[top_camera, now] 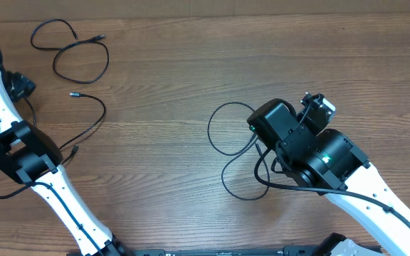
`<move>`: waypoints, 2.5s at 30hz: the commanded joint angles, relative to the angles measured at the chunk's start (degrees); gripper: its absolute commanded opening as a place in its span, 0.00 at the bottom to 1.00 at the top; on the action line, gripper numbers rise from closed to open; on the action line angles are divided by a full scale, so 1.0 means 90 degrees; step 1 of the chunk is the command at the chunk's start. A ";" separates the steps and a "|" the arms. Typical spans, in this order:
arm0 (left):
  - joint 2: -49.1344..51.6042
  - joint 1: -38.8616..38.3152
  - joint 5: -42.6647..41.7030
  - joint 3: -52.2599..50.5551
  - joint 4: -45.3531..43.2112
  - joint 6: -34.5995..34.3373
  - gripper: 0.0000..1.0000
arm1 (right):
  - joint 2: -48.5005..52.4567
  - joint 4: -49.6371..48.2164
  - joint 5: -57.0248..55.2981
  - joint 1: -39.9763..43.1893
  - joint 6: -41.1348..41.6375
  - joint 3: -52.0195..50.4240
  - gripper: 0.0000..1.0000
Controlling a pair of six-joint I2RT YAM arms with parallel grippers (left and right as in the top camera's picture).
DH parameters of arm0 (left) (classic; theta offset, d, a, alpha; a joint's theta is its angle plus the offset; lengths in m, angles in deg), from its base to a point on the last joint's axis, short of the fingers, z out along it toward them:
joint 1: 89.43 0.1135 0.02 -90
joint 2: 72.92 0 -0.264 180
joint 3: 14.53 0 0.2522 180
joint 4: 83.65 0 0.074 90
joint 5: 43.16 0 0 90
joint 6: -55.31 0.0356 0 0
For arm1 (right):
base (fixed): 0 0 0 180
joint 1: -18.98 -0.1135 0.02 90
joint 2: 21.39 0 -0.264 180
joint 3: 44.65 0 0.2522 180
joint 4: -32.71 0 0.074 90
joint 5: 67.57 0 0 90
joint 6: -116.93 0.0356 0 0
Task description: Untangle cables
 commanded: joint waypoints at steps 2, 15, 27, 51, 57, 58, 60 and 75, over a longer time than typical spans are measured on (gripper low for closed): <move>-0.1124 -0.0406 -0.2042 0.0291 0.0041 0.0627 1.00 | -0.0036 0.0158 -0.0124 0.0019 -0.0486 0.0005 1.00; -0.0903 -0.1783 -0.2914 0.0180 0.1474 0.0986 0.93 | -0.0454 0.1083 0.0267 0.1078 -0.0622 0.0010 1.00; -0.0032 -0.2424 -0.1392 -0.0029 0.1496 -0.0104 0.81 | -0.0610 0.1532 0.0546 0.1831 -0.0639 0.0010 1.00; 0.1003 -0.2324 -0.0872 -0.0029 0.0617 -0.0311 0.56 | -0.0607 0.0993 0.0544 0.1831 -0.0639 0.0010 1.00; 0.1003 -0.2212 -0.0648 -0.0029 0.0716 -0.0308 0.54 | -0.0607 0.0993 0.0544 0.1831 -0.0639 0.0010 1.00; 0.1003 -0.2149 -0.0646 -0.0029 0.0763 -0.0306 0.47 | -0.0607 0.0996 0.0544 0.1831 -0.0639 0.0010 1.00; 0.1003 -0.2059 -0.0593 -0.0029 0.0848 -0.0308 0.39 | -0.0607 0.0996 0.0544 0.1831 -0.0639 0.0010 1.00; 0.1003 -0.1265 -0.0476 -0.0029 0.1093 -0.0308 0.12 | -0.0607 0.1018 0.0546 0.1831 -0.0639 0.0010 1.00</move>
